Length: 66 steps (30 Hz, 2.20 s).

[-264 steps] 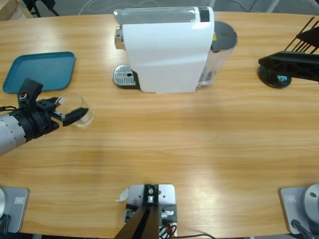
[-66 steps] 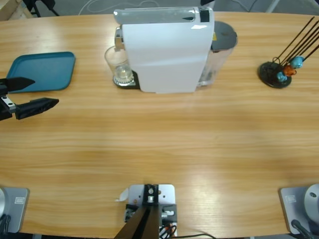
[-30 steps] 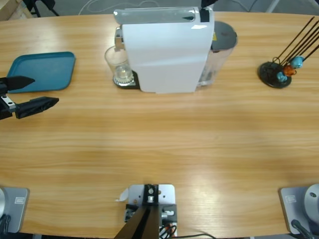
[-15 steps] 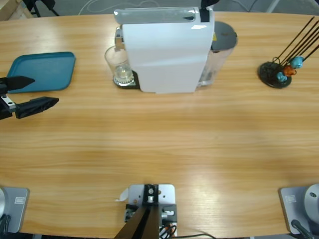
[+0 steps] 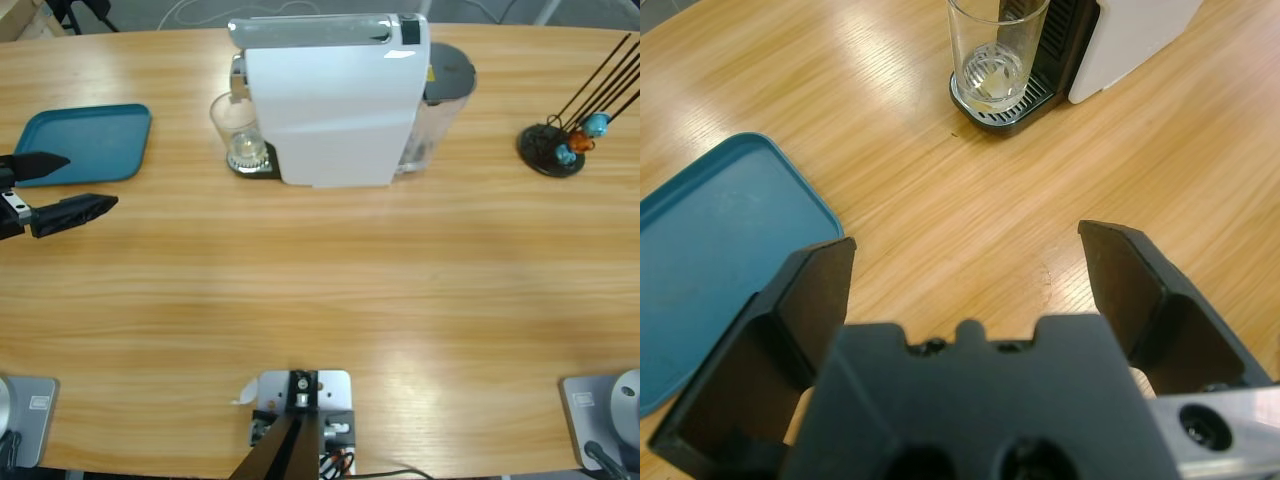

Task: Pour coffee

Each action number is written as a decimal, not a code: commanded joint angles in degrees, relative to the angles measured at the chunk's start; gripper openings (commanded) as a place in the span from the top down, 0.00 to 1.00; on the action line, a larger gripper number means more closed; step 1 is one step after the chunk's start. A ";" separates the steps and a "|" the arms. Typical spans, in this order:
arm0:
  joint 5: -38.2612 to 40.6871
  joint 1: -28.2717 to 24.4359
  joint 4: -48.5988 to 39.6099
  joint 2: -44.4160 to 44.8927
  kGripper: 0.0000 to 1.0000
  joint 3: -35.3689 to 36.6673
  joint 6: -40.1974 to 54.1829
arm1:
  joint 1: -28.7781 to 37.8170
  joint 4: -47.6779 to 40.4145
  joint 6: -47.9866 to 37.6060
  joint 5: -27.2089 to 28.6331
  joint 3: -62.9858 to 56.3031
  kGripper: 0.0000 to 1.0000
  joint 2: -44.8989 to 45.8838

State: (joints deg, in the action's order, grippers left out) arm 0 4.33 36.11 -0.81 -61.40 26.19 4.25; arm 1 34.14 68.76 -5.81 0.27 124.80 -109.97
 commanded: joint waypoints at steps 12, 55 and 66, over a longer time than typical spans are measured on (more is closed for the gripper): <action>1.47 -0.34 7.49 -4.78 0.03 -2.37 0.59 | 0.67 3.42 -8.52 -3.72 1.06 0.00 -3.77; 5.37 -0.34 6.17 -5.31 0.00 7.97 2.29 | 1.90 -48.60 4.69 11.35 -77.50 0.00 48.60; 11.21 -0.34 0.12 -0.12 0.00 6.77 -1.94 | 1.90 -64.42 4.42 5.53 -91.63 0.00 53.61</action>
State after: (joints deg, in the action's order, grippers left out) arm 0 12.36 36.04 4.24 -63.27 34.24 4.70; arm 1 36.34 7.38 0.19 7.39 36.75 -59.66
